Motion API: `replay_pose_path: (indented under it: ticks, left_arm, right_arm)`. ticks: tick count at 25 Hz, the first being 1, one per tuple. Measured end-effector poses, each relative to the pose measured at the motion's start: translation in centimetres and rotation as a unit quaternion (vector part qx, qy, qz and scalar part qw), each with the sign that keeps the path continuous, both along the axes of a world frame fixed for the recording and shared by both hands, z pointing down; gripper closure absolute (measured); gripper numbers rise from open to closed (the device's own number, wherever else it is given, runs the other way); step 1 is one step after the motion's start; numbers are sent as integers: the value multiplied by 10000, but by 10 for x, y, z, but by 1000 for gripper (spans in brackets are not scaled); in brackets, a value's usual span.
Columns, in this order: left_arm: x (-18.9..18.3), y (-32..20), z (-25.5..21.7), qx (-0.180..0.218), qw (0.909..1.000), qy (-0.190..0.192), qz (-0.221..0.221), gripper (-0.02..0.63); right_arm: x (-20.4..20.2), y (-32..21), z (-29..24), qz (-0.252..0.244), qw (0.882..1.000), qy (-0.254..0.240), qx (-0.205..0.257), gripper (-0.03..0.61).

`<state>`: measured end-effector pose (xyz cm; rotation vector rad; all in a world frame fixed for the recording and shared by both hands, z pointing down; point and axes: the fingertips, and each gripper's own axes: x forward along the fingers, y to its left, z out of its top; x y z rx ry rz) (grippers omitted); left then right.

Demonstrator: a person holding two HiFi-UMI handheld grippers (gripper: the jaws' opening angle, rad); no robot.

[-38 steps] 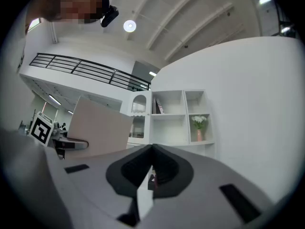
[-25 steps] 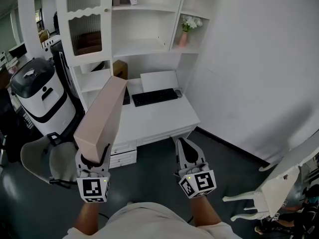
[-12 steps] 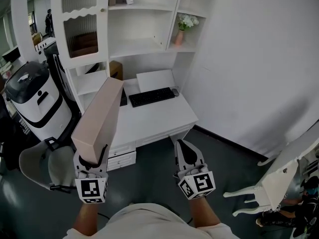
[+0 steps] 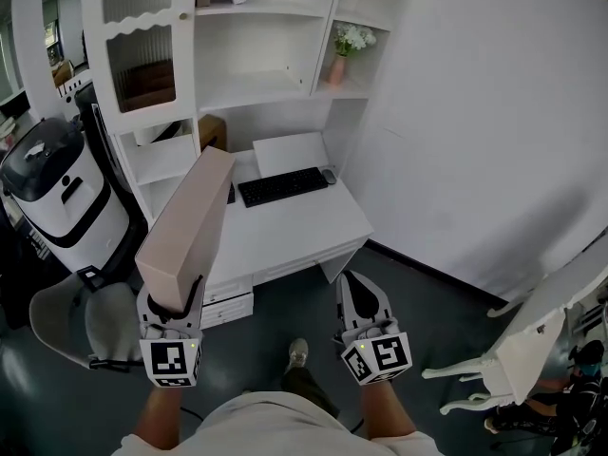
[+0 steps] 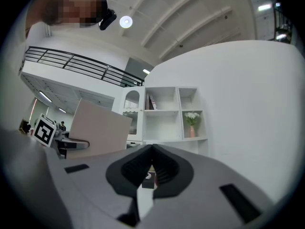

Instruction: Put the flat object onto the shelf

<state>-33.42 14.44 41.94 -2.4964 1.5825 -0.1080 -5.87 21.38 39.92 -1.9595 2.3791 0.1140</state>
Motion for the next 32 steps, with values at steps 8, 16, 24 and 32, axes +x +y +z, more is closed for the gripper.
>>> replay_pose_path:
  ticks: [8, 16, 24, 32]
  left_arm:
    - [32, -53, 14, -42, 9995, -114, -284, 334]
    - [73, -118, 9, -6, 9985, -140, -538, 334]
    - [110, -172, -5, 96, 9968, -198, -765, 333]
    - [143, -216, -20, 287, 9937, -135, -1075, 333]
  right_arm:
    - [35, -73, 2, -333, 9994, -1, 84, 575]
    - [76, -157, -4, -627, 9979, 16, 177, 575]
    - [112, -228, -8, -935, 9955, 31, 181, 575]
    - [147, -285, -13, -1248, 9919, 130, 199, 575]
